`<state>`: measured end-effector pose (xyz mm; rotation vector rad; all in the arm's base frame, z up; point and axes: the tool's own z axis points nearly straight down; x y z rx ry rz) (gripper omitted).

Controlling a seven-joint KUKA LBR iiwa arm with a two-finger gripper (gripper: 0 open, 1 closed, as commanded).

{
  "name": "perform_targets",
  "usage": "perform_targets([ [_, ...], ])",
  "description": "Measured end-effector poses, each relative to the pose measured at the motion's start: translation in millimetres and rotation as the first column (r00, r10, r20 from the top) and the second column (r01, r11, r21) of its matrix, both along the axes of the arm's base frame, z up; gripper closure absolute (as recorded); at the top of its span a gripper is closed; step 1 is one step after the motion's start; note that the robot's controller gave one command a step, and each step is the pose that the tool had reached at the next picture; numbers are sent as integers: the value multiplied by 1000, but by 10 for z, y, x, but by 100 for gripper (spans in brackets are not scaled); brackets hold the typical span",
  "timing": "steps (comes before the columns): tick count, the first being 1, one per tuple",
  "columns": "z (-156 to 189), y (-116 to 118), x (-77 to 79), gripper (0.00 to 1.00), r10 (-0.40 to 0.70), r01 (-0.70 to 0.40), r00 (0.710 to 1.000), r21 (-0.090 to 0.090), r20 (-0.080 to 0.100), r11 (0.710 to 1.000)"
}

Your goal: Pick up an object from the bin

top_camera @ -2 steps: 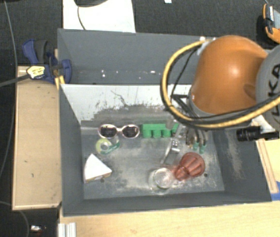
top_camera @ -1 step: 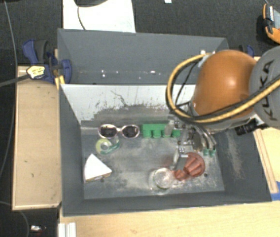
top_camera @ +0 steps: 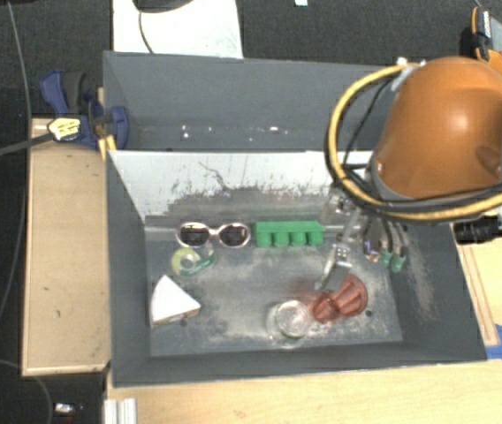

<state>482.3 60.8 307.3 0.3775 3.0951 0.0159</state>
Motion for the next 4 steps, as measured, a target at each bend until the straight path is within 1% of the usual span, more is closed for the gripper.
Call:
perform_targets([
  [1,-811,-510,520,0,263,-263,964,-5,-26,965],
  [2,-168,-257,91,0,34,-34,999,1,8,999],
  [3,-955,-644,415,0,132,-133,990,-6,-37,991],
  [4,-526,-476,221,0,58,-58,998,1,10,998],
])
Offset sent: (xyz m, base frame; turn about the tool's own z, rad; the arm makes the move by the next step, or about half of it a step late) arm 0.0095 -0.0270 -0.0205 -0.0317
